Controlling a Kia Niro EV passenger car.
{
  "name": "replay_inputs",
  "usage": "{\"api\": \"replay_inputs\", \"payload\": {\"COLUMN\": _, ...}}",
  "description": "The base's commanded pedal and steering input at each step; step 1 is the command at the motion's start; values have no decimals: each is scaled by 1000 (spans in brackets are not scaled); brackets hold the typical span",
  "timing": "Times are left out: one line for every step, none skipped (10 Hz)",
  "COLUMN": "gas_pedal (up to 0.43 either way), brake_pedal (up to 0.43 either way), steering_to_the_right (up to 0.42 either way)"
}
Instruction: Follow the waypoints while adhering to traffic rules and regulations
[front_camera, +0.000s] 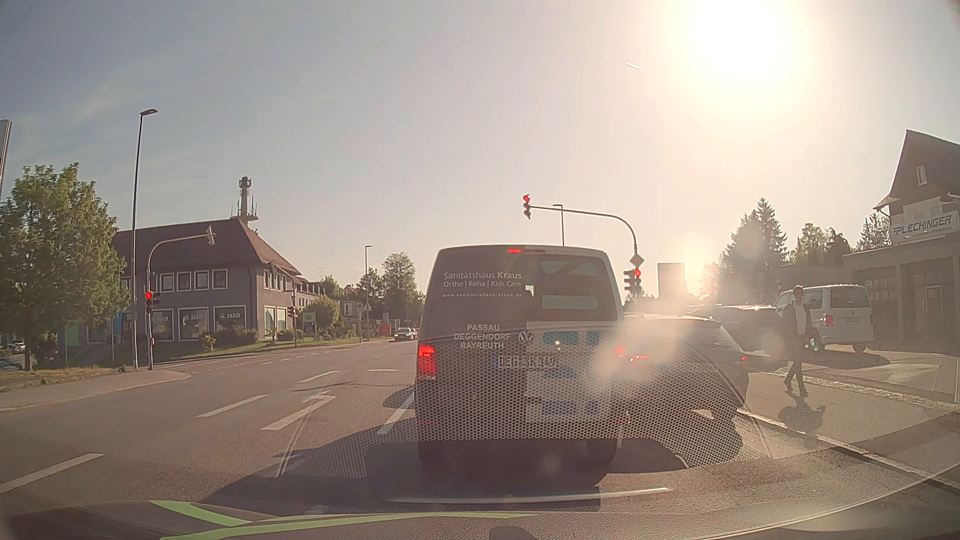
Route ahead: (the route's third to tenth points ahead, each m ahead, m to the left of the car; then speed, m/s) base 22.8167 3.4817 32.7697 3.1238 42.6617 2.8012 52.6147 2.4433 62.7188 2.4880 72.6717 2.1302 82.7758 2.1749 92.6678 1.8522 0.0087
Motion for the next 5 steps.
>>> {"api": "replay_inputs", "payload": {"gas_pedal": 0, "brake_pedal": 372, "steering_to_the_right": 5}}
{"api": "replay_inputs", "payload": {"gas_pedal": 0, "brake_pedal": 372, "steering_to_the_right": 5}}
{"api": "replay_inputs", "payload": {"gas_pedal": 0, "brake_pedal": 372, "steering_to_the_right": 5}}
{"api": "replay_inputs", "payload": {"gas_pedal": 0, "brake_pedal": 372, "steering_to_the_right": 5}}
{"api": "replay_inputs", "payload": {"gas_pedal": 0, "brake_pedal": 372, "steering_to_the_right": 5}}
